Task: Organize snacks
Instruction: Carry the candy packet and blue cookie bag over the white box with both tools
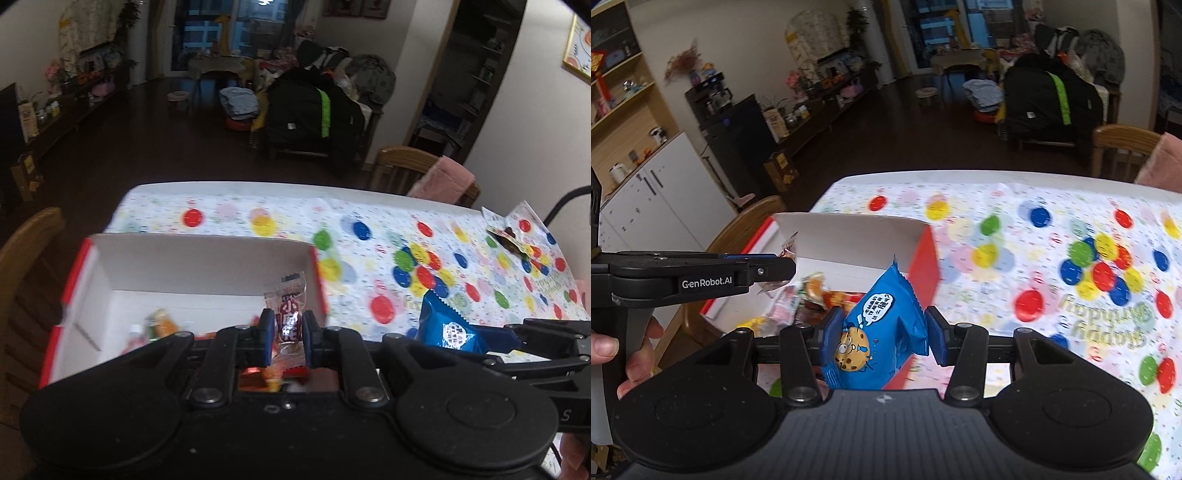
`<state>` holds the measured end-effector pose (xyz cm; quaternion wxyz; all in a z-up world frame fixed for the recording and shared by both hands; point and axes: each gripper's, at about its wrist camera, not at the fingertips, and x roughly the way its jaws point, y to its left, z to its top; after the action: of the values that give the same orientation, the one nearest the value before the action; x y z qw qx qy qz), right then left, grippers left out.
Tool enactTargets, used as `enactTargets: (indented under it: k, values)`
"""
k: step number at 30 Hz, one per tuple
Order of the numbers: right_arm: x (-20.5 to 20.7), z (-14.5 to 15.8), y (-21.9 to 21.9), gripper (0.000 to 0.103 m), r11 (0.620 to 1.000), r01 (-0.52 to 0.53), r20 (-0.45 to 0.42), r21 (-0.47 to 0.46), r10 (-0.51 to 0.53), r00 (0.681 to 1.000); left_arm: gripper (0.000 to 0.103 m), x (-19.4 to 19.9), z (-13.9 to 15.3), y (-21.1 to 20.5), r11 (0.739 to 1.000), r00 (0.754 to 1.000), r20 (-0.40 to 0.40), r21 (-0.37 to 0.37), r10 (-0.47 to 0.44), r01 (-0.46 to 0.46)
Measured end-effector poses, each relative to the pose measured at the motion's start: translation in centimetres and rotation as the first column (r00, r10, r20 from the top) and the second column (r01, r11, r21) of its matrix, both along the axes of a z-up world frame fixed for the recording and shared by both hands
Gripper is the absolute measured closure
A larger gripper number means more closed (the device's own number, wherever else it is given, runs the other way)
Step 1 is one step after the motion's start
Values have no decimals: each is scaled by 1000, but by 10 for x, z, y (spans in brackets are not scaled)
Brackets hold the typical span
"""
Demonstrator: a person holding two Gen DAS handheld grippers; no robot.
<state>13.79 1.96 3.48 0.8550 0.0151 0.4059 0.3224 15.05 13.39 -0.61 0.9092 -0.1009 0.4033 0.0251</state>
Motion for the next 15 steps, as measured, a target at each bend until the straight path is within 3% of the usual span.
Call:
enactTargets:
  k: [7, 15]
  values:
    - [2, -5, 41, 56, 999, -36, -2, -25, 36, 999, 90, -14, 0, 38, 999, 999, -2, 21, 48, -48]
    - [31, -19, 83, 56, 996, -25, 5, -86, 26, 1000, 90, -15, -16, 81, 992, 993, -30, 48, 116, -115]
